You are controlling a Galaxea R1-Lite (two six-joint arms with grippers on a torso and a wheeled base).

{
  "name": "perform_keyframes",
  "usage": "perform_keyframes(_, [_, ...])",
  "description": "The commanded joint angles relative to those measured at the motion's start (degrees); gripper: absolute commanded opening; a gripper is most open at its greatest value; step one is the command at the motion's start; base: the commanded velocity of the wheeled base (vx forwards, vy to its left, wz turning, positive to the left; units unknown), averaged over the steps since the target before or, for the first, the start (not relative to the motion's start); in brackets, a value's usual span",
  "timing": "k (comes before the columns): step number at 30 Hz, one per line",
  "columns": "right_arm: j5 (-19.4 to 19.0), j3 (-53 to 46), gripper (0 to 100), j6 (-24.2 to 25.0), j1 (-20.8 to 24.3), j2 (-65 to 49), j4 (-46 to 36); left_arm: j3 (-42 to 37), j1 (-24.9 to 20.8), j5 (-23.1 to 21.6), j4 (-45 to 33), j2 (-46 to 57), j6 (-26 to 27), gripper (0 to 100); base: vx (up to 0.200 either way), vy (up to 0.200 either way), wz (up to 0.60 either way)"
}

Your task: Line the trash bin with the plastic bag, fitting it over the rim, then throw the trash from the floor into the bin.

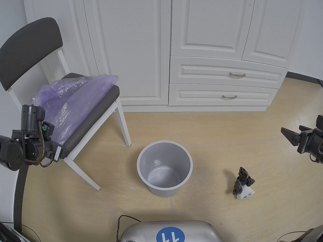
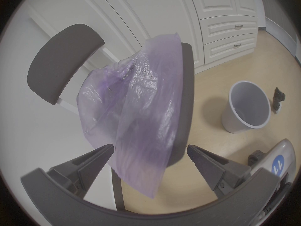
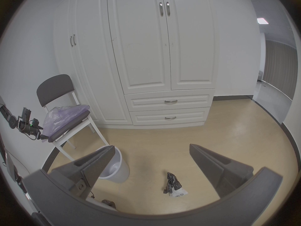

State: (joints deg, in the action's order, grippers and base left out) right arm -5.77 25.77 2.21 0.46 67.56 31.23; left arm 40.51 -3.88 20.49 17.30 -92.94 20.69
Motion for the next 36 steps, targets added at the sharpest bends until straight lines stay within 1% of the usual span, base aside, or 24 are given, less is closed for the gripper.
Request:
perform_keyframes(1, [-0.03,0.24,100,0.08,-0.2,1.26,0.06,4.31,0.19,1.3,-0.16,-4.79,0.23,100,0.0,0.0,0.0])
perform_keyframes(4, [-0.03,0.24,100,0.08,-0.46,0.82,0.06,5.63,0.19,1.66,-0.6,-5.23,0.32,100,0.0,0.0,0.0])
perform_keyframes(8, [-0.03,0.51,100,0.17,-0.64,0.82,0.06,5.81,0.71,4.47,-0.07,-5.76,2.87,100,0.0,0.0,0.0])
perform_keyframes(11, [-0.03,0.51,100,0.17,-0.73,0.73,0.06,5.63,1.5,5.08,-0.16,-6.02,3.39,100,0.0,0.0,0.0])
perform_keyframes(15, [-0.03,0.68,100,0.25,-1.08,0.29,0.06,5.72,2.03,5.08,0.02,-6.02,3.22,100,0.0,0.0,0.0])
perform_keyframes(17, [-0.65,0.68,100,0.25,-2.48,0.12,0.23,5.63,3.35,5.08,0.02,-5.94,3.39,100,0.0,0.0,0.0])
perform_keyframes(22, [-1.88,0.6,100,0.34,-3.01,-0.06,1.2,4.93,4.32,5.0,0.1,-5.76,2.87,100,0.0,0.0,0.0])
perform_keyframes(31, [-1.97,0.51,100,0.25,-3.01,-0.06,1.2,5.63,4.4,4.47,-0.6,-0.57,3.48,100,0.0,0.0,0.0])
perform_keyframes(36, [-1.97,0.51,100,0.17,-3.01,-0.15,1.29,6.07,4.4,3.94,-0.69,0.22,3.48,100,0.0,0.0,0.0])
